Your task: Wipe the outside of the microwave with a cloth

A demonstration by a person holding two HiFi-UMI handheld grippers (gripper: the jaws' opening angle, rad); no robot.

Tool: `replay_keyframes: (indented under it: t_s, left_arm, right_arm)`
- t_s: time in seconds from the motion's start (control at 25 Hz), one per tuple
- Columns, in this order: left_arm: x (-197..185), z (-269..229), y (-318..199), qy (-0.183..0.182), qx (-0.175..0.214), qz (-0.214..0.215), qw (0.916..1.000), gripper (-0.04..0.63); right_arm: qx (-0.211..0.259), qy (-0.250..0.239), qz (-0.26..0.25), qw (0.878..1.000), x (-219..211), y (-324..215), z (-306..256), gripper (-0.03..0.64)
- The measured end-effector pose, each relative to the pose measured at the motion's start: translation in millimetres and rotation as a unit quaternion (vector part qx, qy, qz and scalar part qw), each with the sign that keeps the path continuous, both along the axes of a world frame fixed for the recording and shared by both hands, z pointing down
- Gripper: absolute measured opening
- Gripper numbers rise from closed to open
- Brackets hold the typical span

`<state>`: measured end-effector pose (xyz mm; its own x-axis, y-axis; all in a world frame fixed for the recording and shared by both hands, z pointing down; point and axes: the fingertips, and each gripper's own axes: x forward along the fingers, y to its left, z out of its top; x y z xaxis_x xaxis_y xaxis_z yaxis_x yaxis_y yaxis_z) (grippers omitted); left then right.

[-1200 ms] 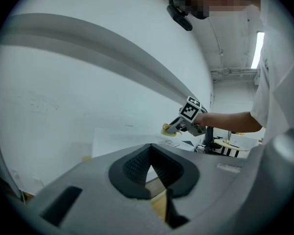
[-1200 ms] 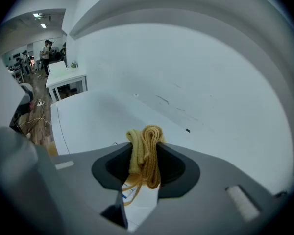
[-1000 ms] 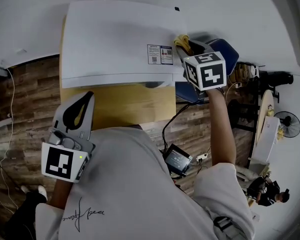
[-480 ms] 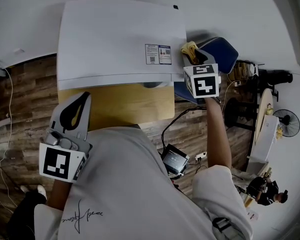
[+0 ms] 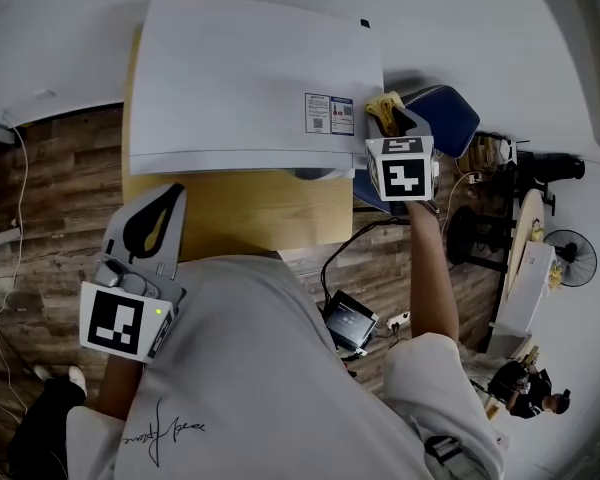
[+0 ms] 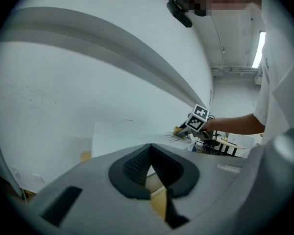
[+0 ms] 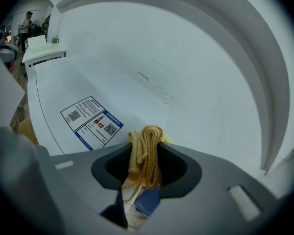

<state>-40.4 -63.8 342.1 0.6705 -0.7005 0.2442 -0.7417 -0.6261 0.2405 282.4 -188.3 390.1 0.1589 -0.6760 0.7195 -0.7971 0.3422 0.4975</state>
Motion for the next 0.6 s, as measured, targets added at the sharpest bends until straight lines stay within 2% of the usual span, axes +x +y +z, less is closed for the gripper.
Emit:
replay_keyframes:
  t_s: [0.6]
  left_arm:
    - [-5.5,-2.0,7.6,0.002,0.005,0.001,1.0000,-0.006]
  right_arm:
    - [-0.007,-0.006,-0.024,1.000,-33.0,4.9,1.4,0.153]
